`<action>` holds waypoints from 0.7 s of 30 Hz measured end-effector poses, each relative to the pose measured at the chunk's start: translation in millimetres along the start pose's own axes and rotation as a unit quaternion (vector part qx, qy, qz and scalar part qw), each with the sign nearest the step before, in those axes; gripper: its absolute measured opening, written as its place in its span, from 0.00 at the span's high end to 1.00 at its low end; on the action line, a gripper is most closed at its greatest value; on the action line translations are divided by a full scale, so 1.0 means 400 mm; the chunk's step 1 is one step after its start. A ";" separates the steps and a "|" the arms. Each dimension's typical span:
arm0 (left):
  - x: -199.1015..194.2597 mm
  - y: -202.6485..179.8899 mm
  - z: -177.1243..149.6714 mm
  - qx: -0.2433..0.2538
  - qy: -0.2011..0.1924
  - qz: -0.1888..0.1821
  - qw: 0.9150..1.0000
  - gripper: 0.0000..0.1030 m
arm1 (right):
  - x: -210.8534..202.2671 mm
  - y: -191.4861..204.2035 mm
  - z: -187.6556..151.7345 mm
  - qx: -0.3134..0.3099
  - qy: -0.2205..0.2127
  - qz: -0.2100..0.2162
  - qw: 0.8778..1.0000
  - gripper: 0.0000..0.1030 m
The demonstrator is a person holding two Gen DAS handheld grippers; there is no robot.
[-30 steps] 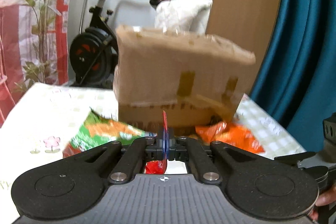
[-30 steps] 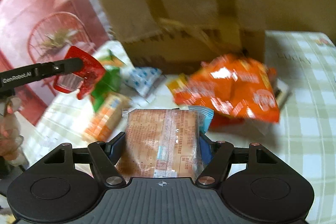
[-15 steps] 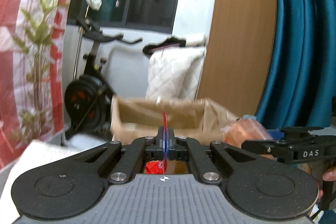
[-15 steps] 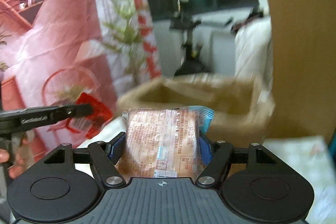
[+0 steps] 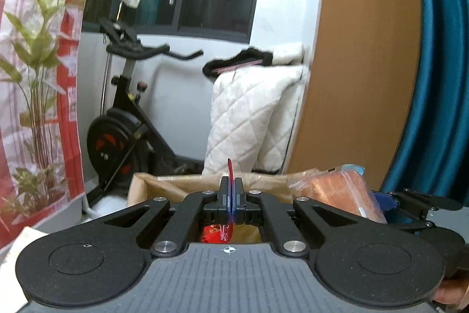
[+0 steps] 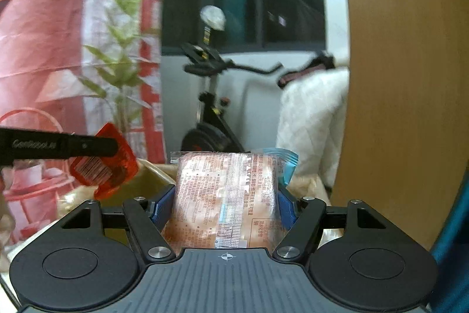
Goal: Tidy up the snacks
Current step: 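Open both grippers over the box to drop the bread packet and red sachet, then reach the right gripper to the large orange snack bag and grasp it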
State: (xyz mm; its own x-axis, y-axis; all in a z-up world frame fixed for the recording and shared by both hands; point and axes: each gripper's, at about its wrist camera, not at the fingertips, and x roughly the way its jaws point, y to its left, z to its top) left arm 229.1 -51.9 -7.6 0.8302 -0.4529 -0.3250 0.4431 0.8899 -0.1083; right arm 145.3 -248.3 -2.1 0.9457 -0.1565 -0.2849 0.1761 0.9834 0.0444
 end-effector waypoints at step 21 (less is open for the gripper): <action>-0.231 0.159 -0.152 -0.020 0.066 0.021 0.997 0.36 | -0.235 -0.060 -0.174 0.049 0.000 0.037 0.998 0.16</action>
State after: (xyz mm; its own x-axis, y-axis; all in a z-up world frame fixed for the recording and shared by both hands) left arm 159.9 49.9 -41.3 0.7941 -0.4072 -0.4511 0.3936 0.9102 -0.1288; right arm 33.0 -250.8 -42.9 0.9568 -0.0842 -0.2782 0.1324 0.9783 0.1594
